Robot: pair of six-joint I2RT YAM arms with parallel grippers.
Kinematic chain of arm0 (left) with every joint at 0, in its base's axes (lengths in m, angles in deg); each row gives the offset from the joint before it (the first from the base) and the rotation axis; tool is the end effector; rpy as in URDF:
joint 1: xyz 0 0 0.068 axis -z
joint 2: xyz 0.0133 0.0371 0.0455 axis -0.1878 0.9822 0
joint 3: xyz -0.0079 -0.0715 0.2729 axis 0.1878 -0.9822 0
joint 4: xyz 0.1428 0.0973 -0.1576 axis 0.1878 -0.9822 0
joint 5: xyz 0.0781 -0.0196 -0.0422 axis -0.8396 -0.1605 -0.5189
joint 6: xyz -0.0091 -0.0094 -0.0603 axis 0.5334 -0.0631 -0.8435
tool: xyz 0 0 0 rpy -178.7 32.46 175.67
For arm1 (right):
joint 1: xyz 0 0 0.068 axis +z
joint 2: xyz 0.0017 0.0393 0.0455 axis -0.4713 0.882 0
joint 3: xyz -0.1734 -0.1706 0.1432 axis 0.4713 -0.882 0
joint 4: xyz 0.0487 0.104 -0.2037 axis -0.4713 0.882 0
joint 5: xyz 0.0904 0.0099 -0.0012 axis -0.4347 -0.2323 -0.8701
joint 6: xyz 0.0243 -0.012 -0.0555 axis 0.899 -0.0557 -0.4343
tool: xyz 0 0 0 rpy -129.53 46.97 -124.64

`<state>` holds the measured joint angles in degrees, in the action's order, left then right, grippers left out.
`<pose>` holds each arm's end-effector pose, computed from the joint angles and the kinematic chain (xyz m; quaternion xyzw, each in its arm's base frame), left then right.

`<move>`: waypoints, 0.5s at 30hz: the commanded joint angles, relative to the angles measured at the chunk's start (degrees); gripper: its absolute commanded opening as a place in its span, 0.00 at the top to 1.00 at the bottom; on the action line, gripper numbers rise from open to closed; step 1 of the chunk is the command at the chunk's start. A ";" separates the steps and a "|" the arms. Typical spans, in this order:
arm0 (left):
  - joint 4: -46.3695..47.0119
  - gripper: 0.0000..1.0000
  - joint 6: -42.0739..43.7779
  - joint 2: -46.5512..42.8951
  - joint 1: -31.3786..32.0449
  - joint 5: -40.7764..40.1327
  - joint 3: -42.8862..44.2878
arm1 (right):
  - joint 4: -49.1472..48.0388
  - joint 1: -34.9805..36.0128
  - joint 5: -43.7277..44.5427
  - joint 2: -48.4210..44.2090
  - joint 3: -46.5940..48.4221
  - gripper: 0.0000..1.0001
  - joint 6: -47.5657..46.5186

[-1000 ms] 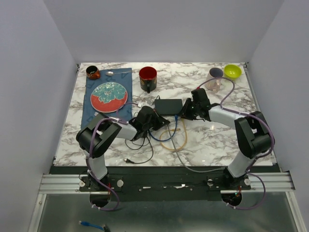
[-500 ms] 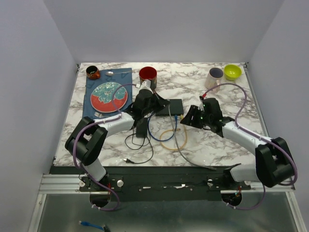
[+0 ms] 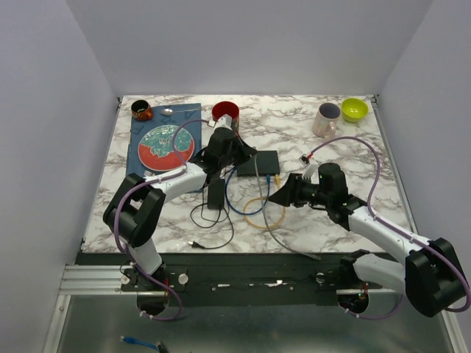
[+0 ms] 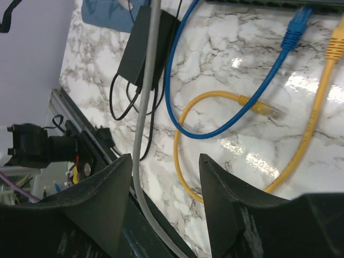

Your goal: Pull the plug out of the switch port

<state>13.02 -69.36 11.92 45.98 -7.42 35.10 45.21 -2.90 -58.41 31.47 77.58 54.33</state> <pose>0.3056 -0.2170 0.2563 -0.1445 0.8190 -0.4077 0.3771 0.1770 0.1093 0.2278 -0.0721 0.8378 0.4370 0.3194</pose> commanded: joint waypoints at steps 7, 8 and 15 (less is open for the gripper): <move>-1.67 1.00 1.60 0.95 -0.09 -1.47 0.81 | -8.33 6.77 -3.82 5.11 0.35 0.38 0.19; -1.76 1.00 1.69 0.86 -0.18 -1.47 0.73 | -8.33 8.17 -3.56 5.81 0.70 0.38 -0.07; -2.02 1.00 1.86 -1.42 -0.18 -1.30 -0.68 | -4.46 10.38 2.06 11.88 3.61 0.74 -0.52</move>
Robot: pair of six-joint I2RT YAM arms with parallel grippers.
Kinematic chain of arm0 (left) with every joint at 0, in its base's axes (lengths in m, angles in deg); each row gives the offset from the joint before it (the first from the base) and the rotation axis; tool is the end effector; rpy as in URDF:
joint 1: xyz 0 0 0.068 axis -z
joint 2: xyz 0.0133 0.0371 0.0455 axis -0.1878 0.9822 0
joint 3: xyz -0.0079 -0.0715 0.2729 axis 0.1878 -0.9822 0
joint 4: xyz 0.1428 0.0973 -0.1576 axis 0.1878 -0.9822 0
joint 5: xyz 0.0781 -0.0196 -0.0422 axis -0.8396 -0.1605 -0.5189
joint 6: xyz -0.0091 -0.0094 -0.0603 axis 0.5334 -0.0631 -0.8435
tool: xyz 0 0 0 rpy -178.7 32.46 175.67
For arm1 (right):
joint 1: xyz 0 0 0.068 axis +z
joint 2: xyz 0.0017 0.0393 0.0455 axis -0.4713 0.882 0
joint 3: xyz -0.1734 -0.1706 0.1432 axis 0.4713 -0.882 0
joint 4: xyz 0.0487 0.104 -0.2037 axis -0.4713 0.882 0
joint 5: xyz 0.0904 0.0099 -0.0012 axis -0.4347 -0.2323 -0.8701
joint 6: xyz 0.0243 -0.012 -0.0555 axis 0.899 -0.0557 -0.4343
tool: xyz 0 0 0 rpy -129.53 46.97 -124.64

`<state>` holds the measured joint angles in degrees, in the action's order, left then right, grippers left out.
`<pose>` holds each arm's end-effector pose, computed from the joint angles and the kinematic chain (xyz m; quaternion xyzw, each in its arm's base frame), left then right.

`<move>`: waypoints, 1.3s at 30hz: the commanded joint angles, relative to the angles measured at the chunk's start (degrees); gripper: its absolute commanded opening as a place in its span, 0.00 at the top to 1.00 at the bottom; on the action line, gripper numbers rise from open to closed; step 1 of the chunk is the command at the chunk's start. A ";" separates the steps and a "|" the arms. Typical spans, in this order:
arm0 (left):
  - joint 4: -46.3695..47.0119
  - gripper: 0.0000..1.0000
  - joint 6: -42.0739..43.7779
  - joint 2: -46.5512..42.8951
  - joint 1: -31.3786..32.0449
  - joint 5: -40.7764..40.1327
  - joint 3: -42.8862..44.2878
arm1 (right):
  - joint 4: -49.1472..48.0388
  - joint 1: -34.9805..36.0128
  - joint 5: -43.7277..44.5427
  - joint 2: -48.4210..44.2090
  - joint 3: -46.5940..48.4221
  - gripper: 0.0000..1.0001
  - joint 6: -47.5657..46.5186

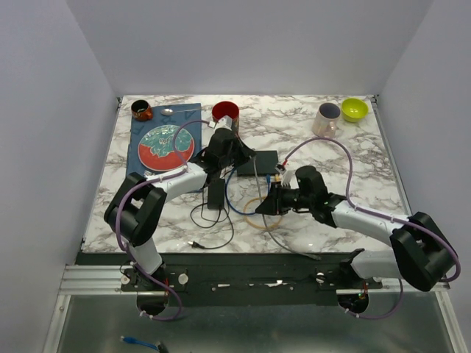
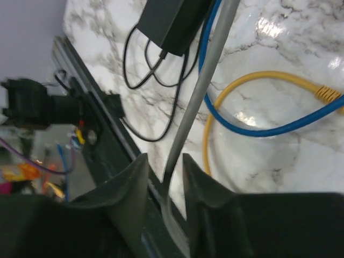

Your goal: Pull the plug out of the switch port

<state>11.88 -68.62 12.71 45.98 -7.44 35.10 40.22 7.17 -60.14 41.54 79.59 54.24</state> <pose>0.3064 -0.2176 0.2492 -0.1411 0.8289 -0.3953 0.3698 0.1775 0.1559 0.2120 -0.1472 0.8374 0.4627 0.2509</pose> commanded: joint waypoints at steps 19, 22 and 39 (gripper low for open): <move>-13.81 0.01 -1.50 -29.99 -1.14 -15.78 -14.12 | 36.55 -3.90 53.80 -12.17 21.81 0.99 5.89; -13.80 0.01 -2.65 -30.69 -1.14 -14.29 -16.67 | 36.99 -7.68 59.15 -12.87 24.18 0.99 8.35; -13.80 0.01 -4.77 -34.81 -1.06 -12.87 -22.56 | 42.30 -37.49 58.91 2.25 26.74 0.19 19.97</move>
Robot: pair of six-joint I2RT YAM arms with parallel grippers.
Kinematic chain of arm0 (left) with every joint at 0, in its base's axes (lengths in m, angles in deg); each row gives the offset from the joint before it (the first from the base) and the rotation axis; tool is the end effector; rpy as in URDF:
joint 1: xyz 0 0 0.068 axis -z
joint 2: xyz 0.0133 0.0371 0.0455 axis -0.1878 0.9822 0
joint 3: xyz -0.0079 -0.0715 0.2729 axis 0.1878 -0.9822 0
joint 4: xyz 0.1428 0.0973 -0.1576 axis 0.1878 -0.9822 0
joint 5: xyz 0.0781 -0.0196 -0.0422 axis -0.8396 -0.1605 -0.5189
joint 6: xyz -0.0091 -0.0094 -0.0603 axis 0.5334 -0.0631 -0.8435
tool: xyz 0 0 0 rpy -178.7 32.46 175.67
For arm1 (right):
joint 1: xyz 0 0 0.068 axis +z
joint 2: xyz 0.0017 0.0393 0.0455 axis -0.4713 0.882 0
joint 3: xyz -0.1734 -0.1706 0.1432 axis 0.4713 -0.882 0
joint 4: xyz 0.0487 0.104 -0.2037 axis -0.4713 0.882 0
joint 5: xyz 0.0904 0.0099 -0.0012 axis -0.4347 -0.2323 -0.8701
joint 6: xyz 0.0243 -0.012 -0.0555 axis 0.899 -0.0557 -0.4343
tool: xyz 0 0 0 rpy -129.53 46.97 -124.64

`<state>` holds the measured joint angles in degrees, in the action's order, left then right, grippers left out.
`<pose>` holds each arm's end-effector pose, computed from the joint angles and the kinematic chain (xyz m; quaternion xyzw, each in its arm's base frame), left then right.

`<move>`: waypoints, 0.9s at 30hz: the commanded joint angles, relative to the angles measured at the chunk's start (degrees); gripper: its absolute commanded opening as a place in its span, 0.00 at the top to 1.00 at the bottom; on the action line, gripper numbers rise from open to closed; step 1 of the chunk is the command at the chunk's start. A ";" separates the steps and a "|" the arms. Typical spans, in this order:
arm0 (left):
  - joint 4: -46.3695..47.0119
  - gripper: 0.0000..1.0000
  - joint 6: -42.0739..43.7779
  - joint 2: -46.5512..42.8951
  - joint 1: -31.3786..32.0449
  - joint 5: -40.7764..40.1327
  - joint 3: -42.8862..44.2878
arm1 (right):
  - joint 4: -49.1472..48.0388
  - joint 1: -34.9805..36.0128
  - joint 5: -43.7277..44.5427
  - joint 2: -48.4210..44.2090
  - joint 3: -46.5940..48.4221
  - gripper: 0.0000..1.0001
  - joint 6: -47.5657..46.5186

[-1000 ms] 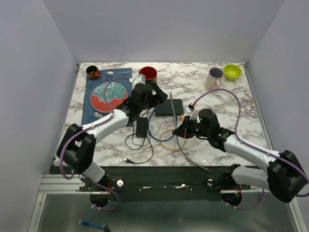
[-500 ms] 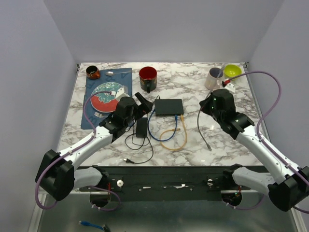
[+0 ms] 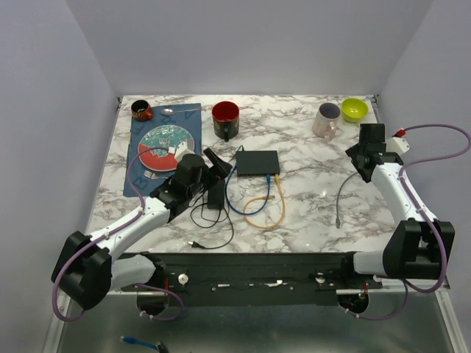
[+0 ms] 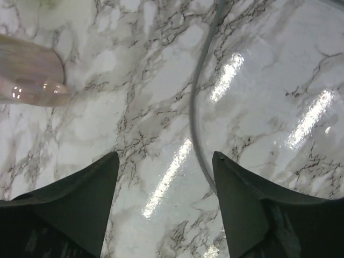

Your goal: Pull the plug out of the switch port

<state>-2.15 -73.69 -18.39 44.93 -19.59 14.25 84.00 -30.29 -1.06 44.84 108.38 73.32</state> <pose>0.2017 -0.1265 0.2619 -0.2418 0.8212 -0.3246 0.4022 0.2522 -0.0308 0.2827 0.4912 0.7743 -0.0581 0.3948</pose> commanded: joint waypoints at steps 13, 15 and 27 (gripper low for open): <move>5.85 0.07 -1.80 2.25 1.40 4.02 -2.51 | -24.44 11.92 -36.28 2.98 -2.32 0.23 -13.79; 7.52 0.08 -2.07 4.88 2.80 4.55 -2.50 | -25.24 15.60 -36.39 5.43 -1.00 0.27 -16.51; 31.25 0.26 -9.10 24.21 6.50 14.48 -0.05 | -24.72 21.34 -38.15 24.77 10.24 0.98 -20.83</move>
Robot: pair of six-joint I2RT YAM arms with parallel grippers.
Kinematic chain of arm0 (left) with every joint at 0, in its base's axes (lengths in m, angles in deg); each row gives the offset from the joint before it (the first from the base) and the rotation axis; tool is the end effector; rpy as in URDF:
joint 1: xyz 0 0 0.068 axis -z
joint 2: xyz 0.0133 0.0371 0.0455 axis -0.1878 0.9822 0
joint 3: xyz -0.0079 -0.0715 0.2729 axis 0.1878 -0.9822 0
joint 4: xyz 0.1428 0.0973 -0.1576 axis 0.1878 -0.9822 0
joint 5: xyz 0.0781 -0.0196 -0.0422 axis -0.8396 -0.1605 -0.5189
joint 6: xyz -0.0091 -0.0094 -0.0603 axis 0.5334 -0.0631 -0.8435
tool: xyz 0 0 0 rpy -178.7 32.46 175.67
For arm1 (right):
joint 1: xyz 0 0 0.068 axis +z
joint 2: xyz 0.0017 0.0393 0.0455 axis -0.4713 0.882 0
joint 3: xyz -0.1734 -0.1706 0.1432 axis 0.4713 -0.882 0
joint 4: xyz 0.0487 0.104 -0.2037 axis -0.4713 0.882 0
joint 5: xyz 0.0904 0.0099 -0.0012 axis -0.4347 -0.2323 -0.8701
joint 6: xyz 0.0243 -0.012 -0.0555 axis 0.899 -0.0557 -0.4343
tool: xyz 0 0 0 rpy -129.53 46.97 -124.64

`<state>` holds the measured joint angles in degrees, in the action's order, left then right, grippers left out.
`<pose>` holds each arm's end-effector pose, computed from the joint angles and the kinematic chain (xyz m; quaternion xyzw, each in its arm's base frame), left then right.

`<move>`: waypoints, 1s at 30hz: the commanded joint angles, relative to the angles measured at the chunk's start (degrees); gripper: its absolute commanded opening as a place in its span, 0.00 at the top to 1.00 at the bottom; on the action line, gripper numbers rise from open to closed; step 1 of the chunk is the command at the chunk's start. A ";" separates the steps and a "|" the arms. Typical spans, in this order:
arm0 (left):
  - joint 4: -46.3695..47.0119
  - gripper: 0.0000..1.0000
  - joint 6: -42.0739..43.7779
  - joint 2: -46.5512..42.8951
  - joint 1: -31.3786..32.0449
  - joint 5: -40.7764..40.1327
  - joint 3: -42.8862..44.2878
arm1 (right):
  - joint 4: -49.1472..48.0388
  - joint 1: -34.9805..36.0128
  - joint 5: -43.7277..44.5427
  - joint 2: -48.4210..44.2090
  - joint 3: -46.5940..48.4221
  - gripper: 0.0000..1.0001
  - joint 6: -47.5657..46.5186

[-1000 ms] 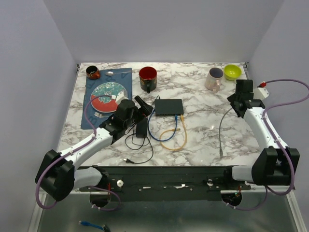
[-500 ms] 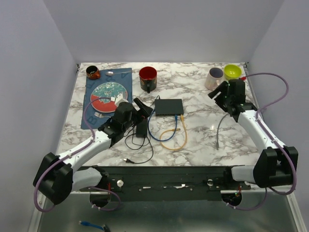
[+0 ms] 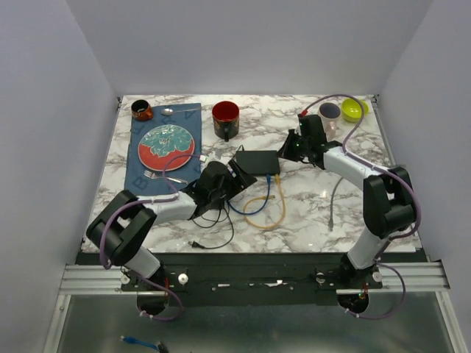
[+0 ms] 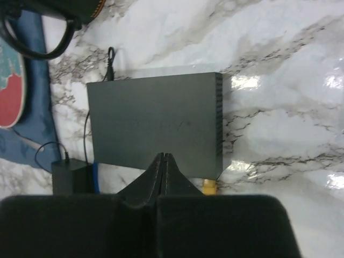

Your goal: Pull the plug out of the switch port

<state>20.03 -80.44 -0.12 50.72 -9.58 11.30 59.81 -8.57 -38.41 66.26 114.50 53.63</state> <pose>0.2242 -0.1871 0.2081 -0.2050 0.8290 -0.4183 0.3094 0.3372 0.1285 0.2389 0.0686 0.9049 0.2546 0.3342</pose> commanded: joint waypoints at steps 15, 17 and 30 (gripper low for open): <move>-4.99 0.49 0.46 13.33 -1.31 3.59 10.63 | 7.03 -0.30 3.08 20.93 26.27 0.99 2.12; -5.34 0.51 0.29 14.04 -1.58 3.85 10.47 | 8.35 -0.30 3.08 23.56 28.38 0.99 2.03; -8.86 0.57 0.99 21.51 -3.07 6.67 14.50 | 13.81 -0.39 -0.26 30.26 32.00 0.99 3.26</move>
<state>14.35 -80.46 18.76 48.28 -4.53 23.93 70.61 -8.72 -37.08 95.64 146.32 56.75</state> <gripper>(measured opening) 0.436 0.012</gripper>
